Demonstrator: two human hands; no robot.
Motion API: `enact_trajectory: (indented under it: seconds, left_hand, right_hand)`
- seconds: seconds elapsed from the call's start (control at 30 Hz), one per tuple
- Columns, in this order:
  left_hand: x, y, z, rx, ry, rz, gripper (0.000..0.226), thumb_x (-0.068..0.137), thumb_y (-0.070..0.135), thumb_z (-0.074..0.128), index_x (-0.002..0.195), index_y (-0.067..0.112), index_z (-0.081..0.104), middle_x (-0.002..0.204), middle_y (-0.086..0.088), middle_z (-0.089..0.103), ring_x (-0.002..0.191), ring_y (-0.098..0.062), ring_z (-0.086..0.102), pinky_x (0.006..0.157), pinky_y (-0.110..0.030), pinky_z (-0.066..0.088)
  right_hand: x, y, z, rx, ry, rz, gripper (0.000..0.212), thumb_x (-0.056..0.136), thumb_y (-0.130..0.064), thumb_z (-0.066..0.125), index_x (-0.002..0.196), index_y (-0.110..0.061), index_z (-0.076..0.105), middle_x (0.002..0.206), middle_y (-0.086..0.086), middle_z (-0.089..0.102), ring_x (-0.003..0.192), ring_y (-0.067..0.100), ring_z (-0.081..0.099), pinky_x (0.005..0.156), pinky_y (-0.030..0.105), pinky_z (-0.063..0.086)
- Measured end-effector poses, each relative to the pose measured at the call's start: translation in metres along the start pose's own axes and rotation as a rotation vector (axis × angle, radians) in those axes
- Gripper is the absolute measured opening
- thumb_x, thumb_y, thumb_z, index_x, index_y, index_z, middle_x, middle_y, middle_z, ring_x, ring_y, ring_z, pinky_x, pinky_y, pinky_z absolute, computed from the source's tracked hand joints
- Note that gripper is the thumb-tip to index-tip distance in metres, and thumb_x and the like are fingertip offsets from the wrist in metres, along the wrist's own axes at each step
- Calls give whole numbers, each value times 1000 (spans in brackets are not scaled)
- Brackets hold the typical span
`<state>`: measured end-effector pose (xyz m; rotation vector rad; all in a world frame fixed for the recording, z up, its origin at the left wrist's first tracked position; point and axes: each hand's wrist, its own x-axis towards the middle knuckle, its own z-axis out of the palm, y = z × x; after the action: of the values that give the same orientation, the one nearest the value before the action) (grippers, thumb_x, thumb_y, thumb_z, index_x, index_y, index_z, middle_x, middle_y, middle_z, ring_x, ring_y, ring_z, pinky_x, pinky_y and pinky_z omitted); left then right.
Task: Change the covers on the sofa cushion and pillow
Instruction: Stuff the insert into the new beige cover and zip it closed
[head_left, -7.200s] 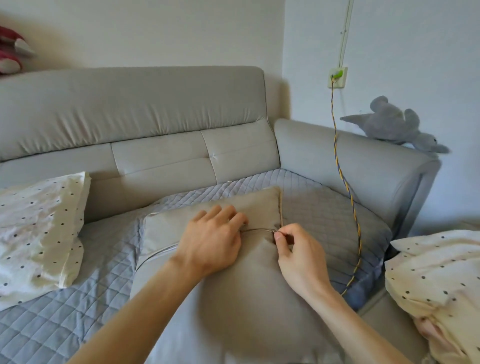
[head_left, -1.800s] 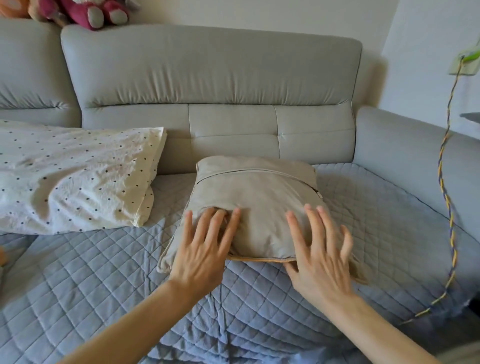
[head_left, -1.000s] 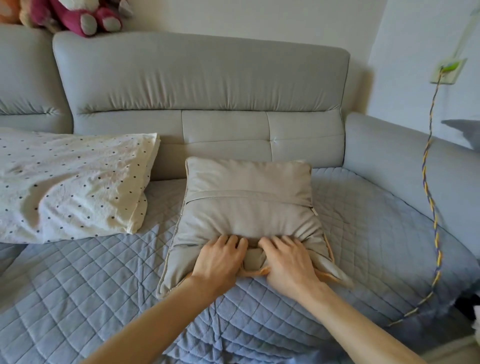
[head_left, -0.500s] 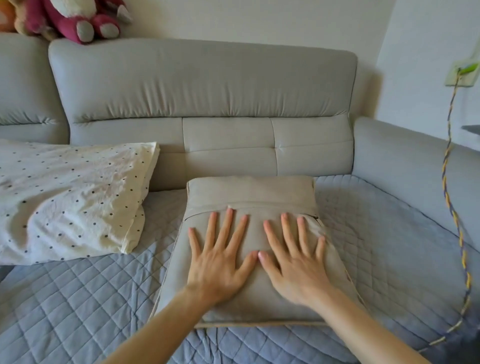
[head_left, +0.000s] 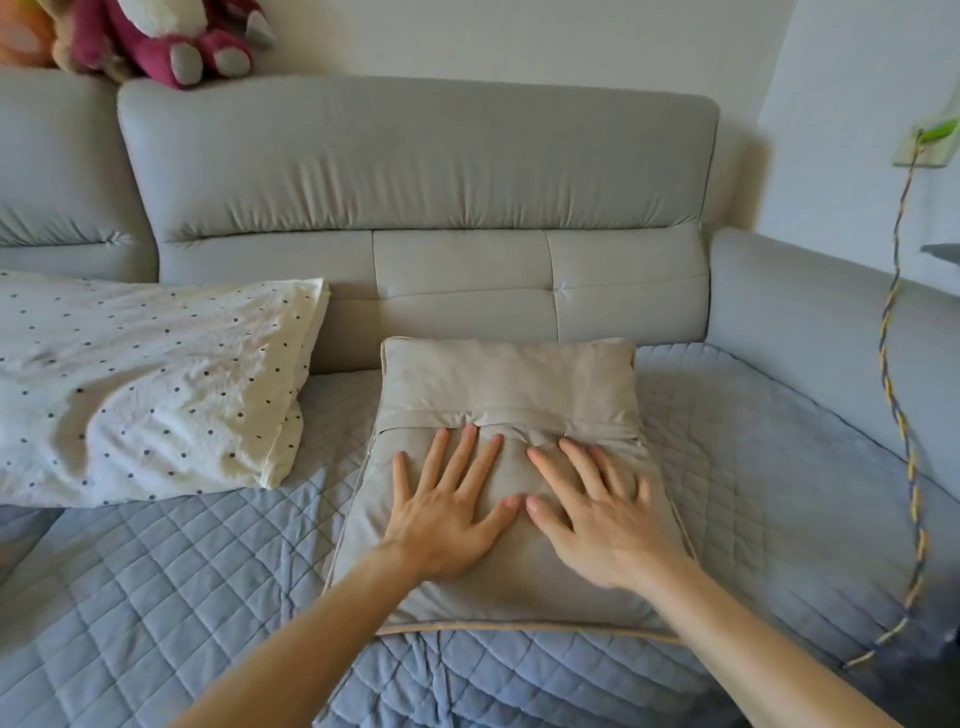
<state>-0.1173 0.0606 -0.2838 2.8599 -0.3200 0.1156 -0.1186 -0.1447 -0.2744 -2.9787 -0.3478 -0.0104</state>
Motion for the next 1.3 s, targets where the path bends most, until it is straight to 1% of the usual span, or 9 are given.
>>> enact_trajectory:
  seconds: [0.1,0.23,0.37,0.5,0.63,0.73,1.0,1.17,1.3]
  left_hand:
    - [-7,-1,-19,-260,75,92,75,77,79,30,145,63,0,156,32,-17,146,-2,-24,117,-57,-14]
    - [-30,-12,-37,-370,382,-41,69,81,74,39,146,53,26,162,18,9,151,-13,4,120,-52,14]
    - [-50,-42,-38,-584,139,-444,121,49,95,55,148,54,0,163,-4,11,146,-33,23,113,-51,31]
    - [-64,-51,-26,-817,64,-403,125,57,71,78,152,48,-1,156,1,32,131,-27,46,99,-38,43]
    - [-76,-44,-3,-710,185,-389,113,51,88,66,140,70,-2,135,4,42,121,-23,48,97,-45,45]
    - [-82,-33,-1,-615,262,-357,93,70,77,61,136,75,-5,121,5,36,101,-16,45,86,-42,49]
    - [-69,-10,-14,-570,432,-268,81,74,71,59,134,76,5,121,3,39,103,-13,50,80,-30,44]
    - [-37,28,-14,-606,498,-159,76,84,52,65,137,68,12,123,3,37,99,-7,44,82,-27,39]
    - [17,67,-4,-658,496,-80,77,86,50,64,143,62,13,120,3,37,88,3,44,76,-22,37]
  right_hand:
    - [-15,2,-4,34,49,-24,63,90,-73,5,138,-57,-32,155,-17,-37,147,19,-28,117,62,-2]
    - [-36,11,-17,109,169,-18,77,86,-80,21,145,-57,-22,152,-18,-41,143,21,-36,115,62,-7]
    - [-51,33,-16,466,192,266,106,62,-95,40,148,-56,-9,162,-8,-24,152,30,-6,117,58,18]
    - [-61,49,-1,773,32,339,126,53,-84,69,149,-54,-7,161,8,15,144,27,30,111,42,33]
    - [-69,43,28,850,168,293,115,67,-66,76,152,-51,-1,154,3,26,141,20,30,106,39,35]
    - [-70,37,41,923,331,265,102,77,-46,78,154,-42,11,152,0,31,141,14,26,109,34,32]
    - [-68,34,34,907,512,228,78,90,-28,70,154,-30,25,142,0,35,128,2,32,102,23,30]
    - [-64,69,4,800,634,203,72,91,-29,67,153,-32,29,140,2,37,117,-3,32,97,27,36]
    - [-51,124,-20,693,685,232,75,93,-34,64,154,-37,22,143,4,37,130,9,31,103,41,41]
